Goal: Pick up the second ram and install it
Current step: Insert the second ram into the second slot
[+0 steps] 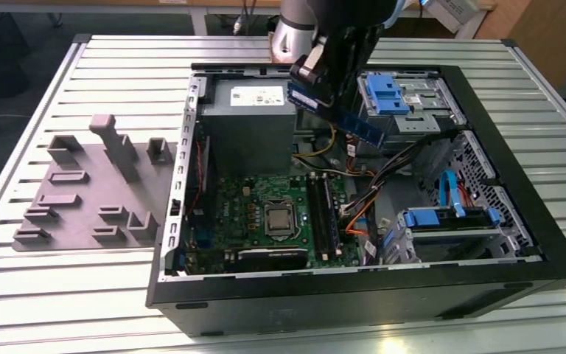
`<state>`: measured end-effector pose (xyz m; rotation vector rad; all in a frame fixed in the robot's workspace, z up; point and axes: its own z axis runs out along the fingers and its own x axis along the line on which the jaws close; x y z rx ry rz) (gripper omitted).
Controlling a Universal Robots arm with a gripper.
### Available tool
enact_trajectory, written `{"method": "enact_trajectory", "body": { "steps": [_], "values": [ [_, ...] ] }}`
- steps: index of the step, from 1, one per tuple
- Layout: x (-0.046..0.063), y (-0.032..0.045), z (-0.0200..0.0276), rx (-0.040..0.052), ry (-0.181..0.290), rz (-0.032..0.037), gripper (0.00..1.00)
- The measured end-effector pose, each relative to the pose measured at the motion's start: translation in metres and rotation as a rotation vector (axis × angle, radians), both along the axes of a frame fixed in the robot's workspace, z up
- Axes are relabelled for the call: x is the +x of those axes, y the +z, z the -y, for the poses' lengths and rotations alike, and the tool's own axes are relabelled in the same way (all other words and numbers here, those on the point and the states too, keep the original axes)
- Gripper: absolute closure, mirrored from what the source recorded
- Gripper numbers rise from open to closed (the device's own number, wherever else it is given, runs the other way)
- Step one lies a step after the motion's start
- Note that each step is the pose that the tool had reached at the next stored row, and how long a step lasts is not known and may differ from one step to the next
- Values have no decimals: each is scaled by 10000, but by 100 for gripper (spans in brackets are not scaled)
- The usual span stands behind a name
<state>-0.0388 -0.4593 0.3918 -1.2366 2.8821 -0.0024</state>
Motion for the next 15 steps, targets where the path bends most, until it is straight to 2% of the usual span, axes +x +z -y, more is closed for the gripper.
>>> {"method": "enact_trajectory", "body": {
  "steps": [15],
  "values": [
    [0, -48, 0, -35, -2713, -1, 86]
  ]
}}
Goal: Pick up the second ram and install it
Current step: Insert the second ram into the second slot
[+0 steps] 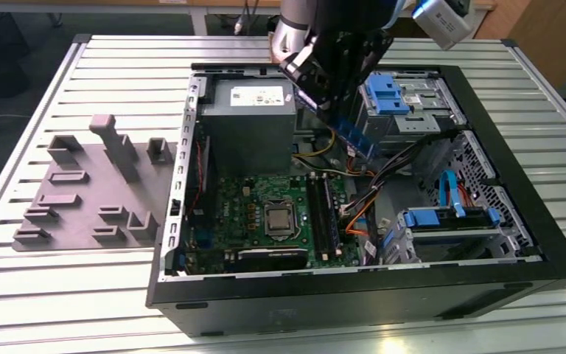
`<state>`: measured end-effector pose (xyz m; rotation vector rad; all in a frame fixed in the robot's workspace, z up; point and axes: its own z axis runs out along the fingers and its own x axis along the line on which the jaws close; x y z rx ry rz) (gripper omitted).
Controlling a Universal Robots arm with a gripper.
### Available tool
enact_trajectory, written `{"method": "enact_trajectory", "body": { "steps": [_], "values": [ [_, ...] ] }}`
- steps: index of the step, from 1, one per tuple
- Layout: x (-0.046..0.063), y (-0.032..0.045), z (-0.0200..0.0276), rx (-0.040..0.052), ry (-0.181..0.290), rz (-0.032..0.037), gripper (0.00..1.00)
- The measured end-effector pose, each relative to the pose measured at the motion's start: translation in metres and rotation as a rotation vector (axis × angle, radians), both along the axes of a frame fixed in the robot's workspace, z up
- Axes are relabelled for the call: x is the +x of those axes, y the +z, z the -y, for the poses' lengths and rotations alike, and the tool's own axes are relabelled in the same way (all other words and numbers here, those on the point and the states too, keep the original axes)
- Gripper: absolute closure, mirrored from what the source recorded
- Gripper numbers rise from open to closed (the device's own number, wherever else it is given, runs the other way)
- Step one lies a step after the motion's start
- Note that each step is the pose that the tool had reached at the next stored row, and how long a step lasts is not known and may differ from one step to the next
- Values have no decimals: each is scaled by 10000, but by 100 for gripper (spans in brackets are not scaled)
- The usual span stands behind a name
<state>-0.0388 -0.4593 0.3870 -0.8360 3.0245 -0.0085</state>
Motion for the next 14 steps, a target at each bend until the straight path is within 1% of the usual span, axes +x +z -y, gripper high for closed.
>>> {"method": "enact_trajectory", "body": {
  "steps": [5, 6, 14],
  "values": [
    [0, -16, 0, -7, -911, 0, 86],
    [0, -29, 0, -12, -1635, 0, 86],
    [0, -53, 0, -23, -3092, 0, 86]
  ]
}}
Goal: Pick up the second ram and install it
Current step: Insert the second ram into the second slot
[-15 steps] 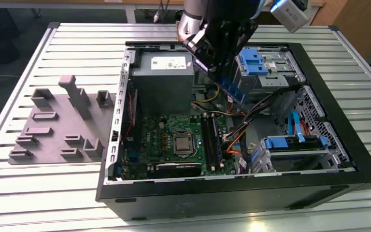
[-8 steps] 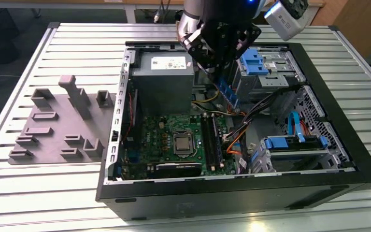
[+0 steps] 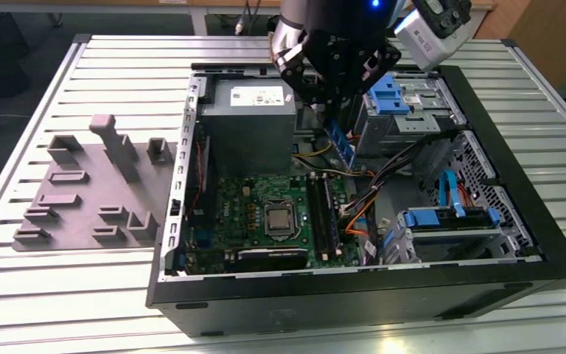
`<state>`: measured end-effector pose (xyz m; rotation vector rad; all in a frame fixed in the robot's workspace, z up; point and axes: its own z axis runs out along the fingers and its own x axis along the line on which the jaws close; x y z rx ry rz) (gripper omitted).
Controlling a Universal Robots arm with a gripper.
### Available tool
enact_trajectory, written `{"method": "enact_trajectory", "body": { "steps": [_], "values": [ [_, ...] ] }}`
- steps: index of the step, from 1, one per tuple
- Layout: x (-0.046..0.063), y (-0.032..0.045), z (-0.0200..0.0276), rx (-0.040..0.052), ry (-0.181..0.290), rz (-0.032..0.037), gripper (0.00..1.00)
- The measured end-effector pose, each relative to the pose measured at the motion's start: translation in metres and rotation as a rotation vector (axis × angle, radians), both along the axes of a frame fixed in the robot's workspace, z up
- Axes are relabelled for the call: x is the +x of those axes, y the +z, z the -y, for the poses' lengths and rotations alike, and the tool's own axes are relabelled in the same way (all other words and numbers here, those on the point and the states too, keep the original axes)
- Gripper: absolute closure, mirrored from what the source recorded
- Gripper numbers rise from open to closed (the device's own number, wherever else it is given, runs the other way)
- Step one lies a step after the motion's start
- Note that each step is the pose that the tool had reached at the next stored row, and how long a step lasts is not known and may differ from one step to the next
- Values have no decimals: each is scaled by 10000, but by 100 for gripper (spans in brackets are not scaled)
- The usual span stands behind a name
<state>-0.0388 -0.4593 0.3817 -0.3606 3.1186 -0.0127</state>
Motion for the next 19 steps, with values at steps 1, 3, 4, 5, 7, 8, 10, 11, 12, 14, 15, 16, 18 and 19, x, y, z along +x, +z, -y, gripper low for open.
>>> {"method": "enact_trajectory", "body": {
  "steps": [1, 3, 4, 5, 7, 8, 10, 11, 12, 14, 15, 16, 18, 19],
  "values": [
    [0, -3, 0, -1, -180, 0, 86],
    [1, -9, 0, -3, -539, 0, 86],
    [0, -12, 0, -4, -728, 0, 86],
    [0, -15, 0, -5, -910, 0, 86],
    [0, -21, 0, -8, -1269, 0, 86],
    [0, -27, 0, -12, -1624, 0, 86],
    [1, -37, 0, -20, -1796, 1, 86],
    [13, -50, 0, -31, -1840, -2, 86],
    [15, -58, 0, -42, -1895, -3, 86],
    [16, -71, 0, -72, -2083, 0, 86],
    [17, -79, 0, -85, -2174, 1, 86],
    [23, -89, 0, -96, -2228, 2, 86],
    [36, -110, 0, -119, -2329, 4, 86],
    [40, -121, 0, -124, -2360, 5, 86]
  ]
}}
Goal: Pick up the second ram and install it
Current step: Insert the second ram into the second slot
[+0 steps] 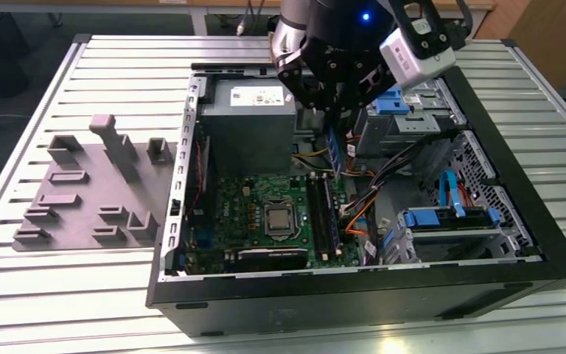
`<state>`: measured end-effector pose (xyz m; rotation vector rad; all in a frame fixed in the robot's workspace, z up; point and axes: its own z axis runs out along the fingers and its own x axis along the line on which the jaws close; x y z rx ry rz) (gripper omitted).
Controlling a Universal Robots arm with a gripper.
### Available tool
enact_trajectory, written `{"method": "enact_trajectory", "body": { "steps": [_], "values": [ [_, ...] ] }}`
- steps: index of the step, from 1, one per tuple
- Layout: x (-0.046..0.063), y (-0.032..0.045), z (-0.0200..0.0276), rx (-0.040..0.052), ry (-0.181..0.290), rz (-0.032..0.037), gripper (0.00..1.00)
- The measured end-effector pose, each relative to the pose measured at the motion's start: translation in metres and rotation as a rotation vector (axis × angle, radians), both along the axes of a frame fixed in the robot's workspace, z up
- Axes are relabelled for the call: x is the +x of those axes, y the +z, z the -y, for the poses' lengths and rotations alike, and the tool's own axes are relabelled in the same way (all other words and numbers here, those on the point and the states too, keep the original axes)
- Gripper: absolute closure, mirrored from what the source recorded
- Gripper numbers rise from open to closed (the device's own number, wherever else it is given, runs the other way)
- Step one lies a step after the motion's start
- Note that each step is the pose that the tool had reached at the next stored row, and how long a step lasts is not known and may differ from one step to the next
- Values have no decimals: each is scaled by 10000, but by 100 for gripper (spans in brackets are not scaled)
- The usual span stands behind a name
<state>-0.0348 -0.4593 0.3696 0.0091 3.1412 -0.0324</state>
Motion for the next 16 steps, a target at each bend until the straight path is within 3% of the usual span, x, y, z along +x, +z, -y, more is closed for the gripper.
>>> {"method": "enact_trajectory", "body": {
  "steps": [6, 16],
  "values": [
    [18, -78, -1, -25, -100, 0, 86],
    [19, -88, 0, -47, -116, 2, 86]
  ]
}}
